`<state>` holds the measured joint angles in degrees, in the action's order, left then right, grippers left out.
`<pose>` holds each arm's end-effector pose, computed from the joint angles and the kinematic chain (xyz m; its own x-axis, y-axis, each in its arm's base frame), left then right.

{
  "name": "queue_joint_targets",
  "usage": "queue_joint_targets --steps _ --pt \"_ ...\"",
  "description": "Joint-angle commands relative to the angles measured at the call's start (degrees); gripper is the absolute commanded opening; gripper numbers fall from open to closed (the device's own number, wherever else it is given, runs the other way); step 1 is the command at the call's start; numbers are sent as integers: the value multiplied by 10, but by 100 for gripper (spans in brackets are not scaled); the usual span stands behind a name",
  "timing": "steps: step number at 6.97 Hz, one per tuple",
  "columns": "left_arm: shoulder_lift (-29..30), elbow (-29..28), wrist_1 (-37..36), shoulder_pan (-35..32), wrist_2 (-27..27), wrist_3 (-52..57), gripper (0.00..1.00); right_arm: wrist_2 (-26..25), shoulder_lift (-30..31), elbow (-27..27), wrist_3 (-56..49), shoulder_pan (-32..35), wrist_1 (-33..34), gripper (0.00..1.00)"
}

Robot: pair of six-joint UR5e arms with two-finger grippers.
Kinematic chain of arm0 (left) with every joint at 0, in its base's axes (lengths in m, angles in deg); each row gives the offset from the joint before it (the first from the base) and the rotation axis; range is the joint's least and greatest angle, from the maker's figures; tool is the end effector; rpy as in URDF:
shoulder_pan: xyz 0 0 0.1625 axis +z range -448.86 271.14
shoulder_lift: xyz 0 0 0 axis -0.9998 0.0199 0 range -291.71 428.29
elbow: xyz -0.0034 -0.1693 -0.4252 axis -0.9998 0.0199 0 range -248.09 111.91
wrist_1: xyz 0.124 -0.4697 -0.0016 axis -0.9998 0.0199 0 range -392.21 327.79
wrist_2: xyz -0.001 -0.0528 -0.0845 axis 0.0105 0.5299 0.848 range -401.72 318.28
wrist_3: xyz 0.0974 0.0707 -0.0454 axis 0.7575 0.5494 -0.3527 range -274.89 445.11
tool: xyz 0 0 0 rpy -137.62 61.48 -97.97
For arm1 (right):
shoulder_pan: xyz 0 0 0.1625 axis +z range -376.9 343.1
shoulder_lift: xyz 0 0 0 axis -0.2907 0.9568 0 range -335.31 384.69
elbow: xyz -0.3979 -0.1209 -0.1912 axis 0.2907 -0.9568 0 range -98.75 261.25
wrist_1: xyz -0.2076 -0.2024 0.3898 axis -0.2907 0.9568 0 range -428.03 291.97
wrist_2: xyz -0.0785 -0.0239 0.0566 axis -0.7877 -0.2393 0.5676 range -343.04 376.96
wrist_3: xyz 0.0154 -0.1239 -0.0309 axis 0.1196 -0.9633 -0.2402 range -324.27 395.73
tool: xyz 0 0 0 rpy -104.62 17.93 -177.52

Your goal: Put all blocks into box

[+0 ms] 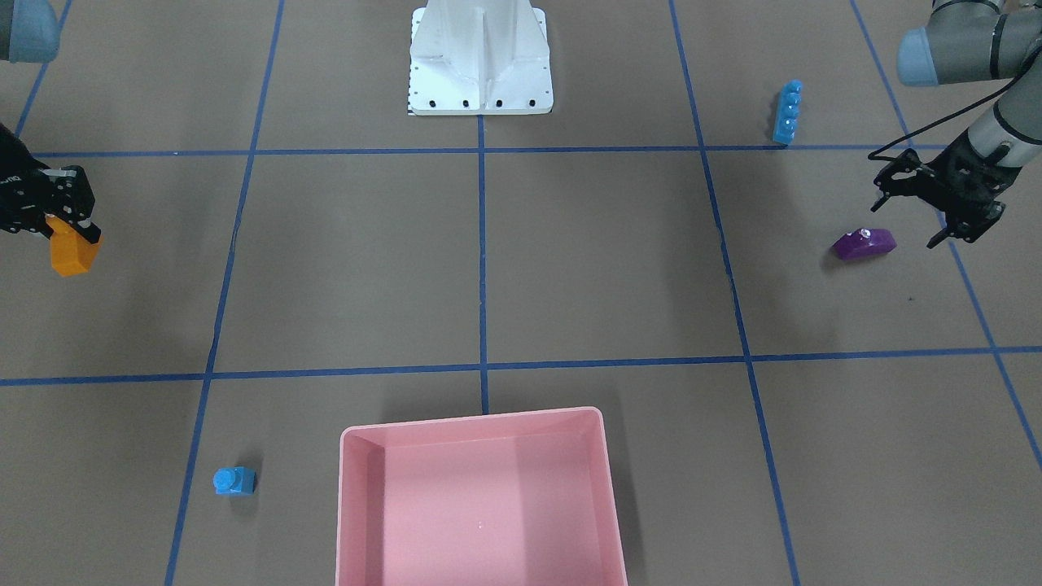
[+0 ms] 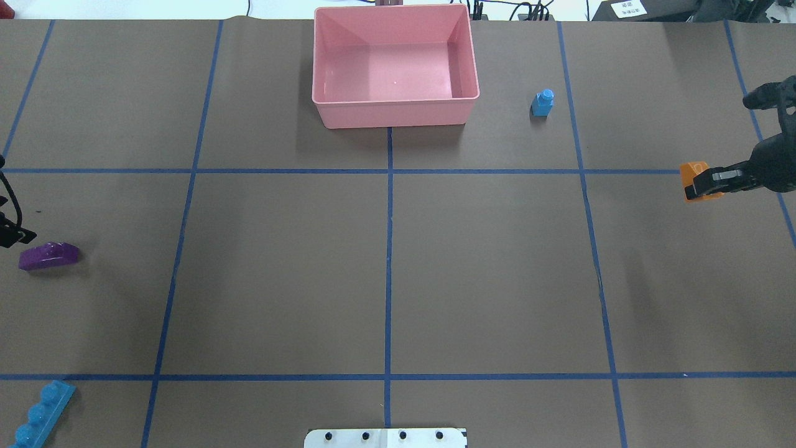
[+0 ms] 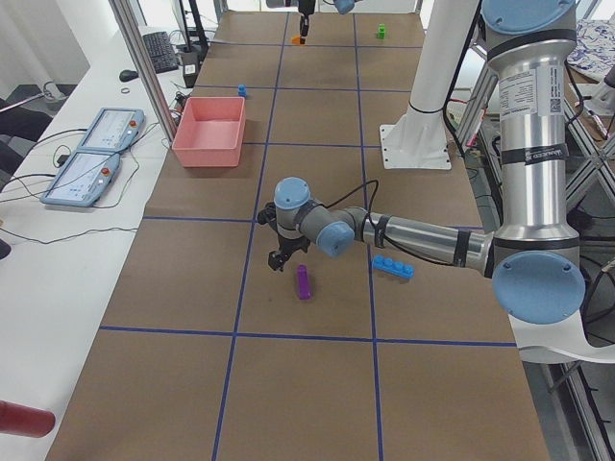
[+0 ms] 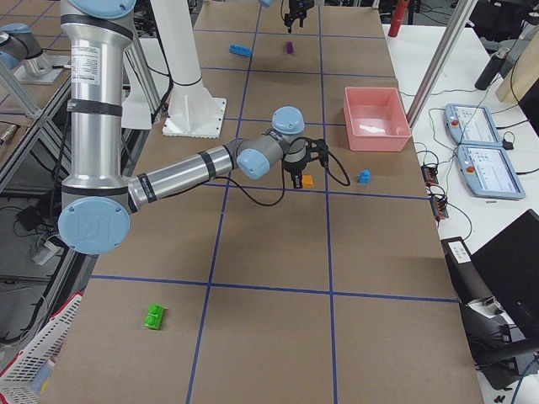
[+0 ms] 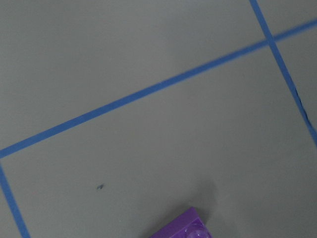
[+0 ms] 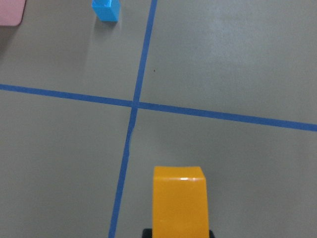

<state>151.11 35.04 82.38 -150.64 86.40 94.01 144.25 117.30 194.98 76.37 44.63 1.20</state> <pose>0.2101 -0.5054 0.6046 0.4753 0.7580 -0.4467 -0.4866 0.6494 0.5843 -0.2170 -0.5165 0.4610 0.6156 -0.1314 0.7771 -0.0608 0.9752 0.2130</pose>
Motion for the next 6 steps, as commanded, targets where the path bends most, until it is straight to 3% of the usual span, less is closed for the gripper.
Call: queue_joint_targets --steps 1,3,6 --pt "-7 -3 2 11 -6 97 100 4 -38 3 49 9 -2 0" --pt "-4 -10 1 55 -9 92 100 12 -66 3 89 24 -4 0" --pt "8 -40 1 58 -30 96 100 13 -108 13 139 30 -3 0"
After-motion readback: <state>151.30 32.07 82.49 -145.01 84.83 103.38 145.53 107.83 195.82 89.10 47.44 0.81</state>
